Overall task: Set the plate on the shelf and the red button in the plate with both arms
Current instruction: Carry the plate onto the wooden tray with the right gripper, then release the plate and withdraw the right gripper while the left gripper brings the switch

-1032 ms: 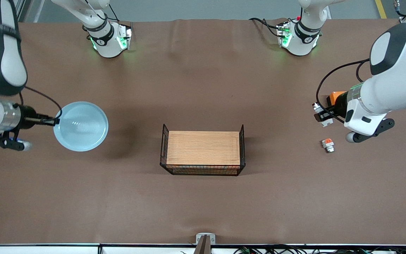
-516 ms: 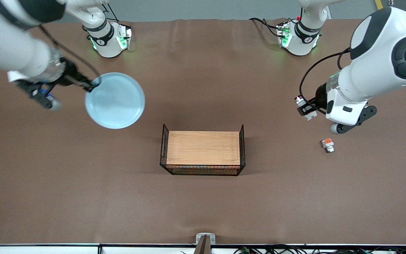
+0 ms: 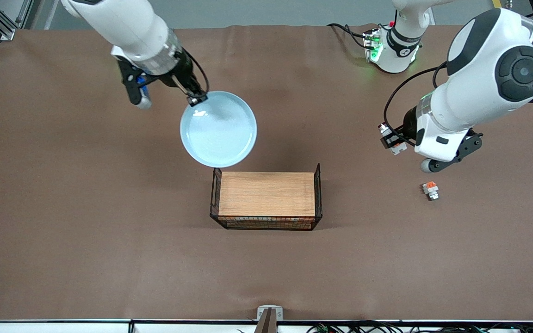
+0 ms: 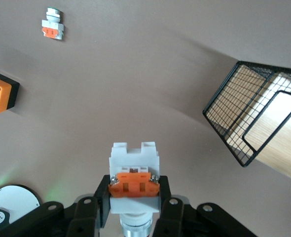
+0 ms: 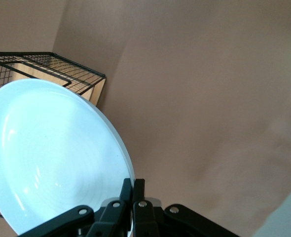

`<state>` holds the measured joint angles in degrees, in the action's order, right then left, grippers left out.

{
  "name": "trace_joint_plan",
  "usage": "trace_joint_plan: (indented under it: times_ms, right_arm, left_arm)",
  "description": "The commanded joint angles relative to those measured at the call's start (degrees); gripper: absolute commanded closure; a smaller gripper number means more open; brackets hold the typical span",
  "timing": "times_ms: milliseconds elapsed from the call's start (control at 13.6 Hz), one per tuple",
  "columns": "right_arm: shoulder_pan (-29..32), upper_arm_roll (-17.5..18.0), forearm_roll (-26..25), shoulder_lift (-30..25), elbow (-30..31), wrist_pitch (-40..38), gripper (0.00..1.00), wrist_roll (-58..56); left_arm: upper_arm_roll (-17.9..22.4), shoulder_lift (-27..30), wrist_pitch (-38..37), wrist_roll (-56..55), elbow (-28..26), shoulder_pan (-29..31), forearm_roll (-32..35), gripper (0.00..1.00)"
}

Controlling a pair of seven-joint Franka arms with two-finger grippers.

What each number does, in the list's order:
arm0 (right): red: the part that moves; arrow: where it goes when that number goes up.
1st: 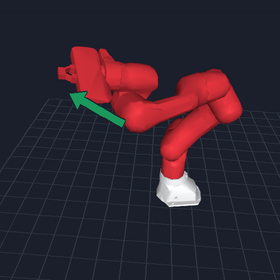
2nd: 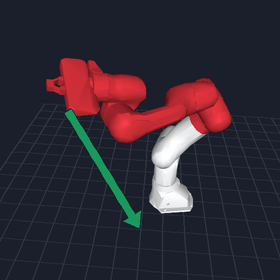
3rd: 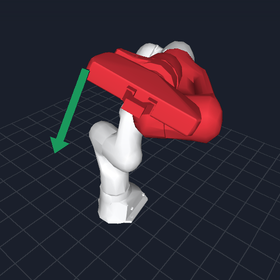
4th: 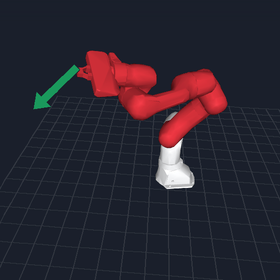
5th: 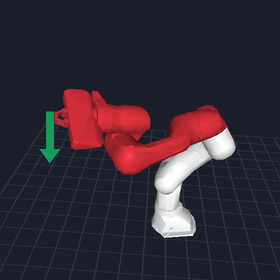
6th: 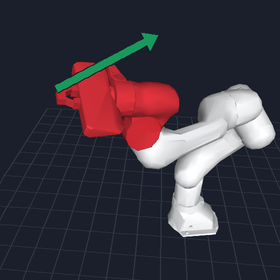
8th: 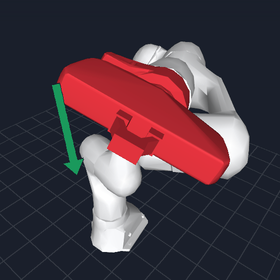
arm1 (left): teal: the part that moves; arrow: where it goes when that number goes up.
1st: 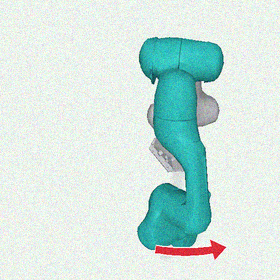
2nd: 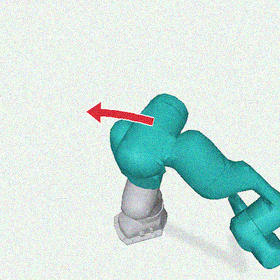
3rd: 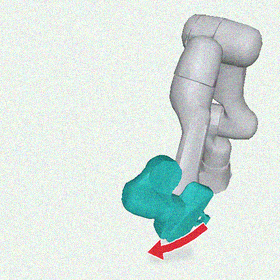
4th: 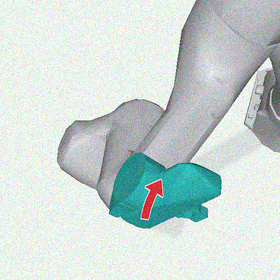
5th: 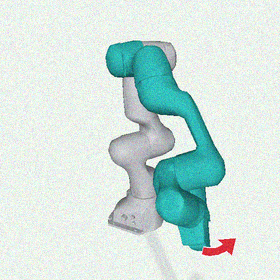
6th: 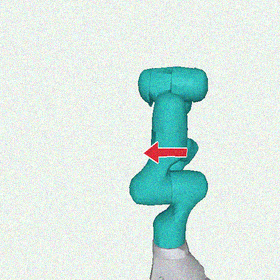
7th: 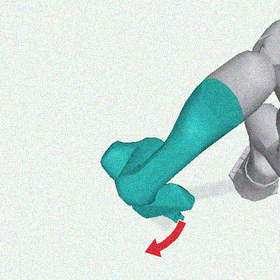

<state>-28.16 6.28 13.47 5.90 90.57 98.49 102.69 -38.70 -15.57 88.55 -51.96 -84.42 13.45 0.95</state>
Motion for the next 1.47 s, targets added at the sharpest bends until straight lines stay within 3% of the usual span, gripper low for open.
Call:
trace_joint_plan:
  times_ms: [0,663,958,1400]
  right_arm:
    - [-2.9,-1.0,0.5,5.1,-1.3,5.5,1.00,5.7]
    - [-7.9,-1.2,-3.0,17.0,-6.4,14.9,1.00,14.7]
    - [-8.0,-1.3,-3.5,21.2,-8.8,17.0,1.00,15.1]
    - [-7.9,-1.4,-5.5,25.7,-9.4,21.2,1.00,14.6]
  left_arm:
    - [-0.4,-1.0,-0.7,-0.7,0.8,-0.4,0.0,0.99]
    - [-0.7,-2.1,0.9,-2.8,0.8,-3.0,-0.2,0.99]
    - [-0.7,-3.8,6.0,-8.5,0.8,-5.0,-0.6,0.99]
    - [-0.7,-7.6,19.3,-21.1,0.8,-9.6,-0.6,0.99]
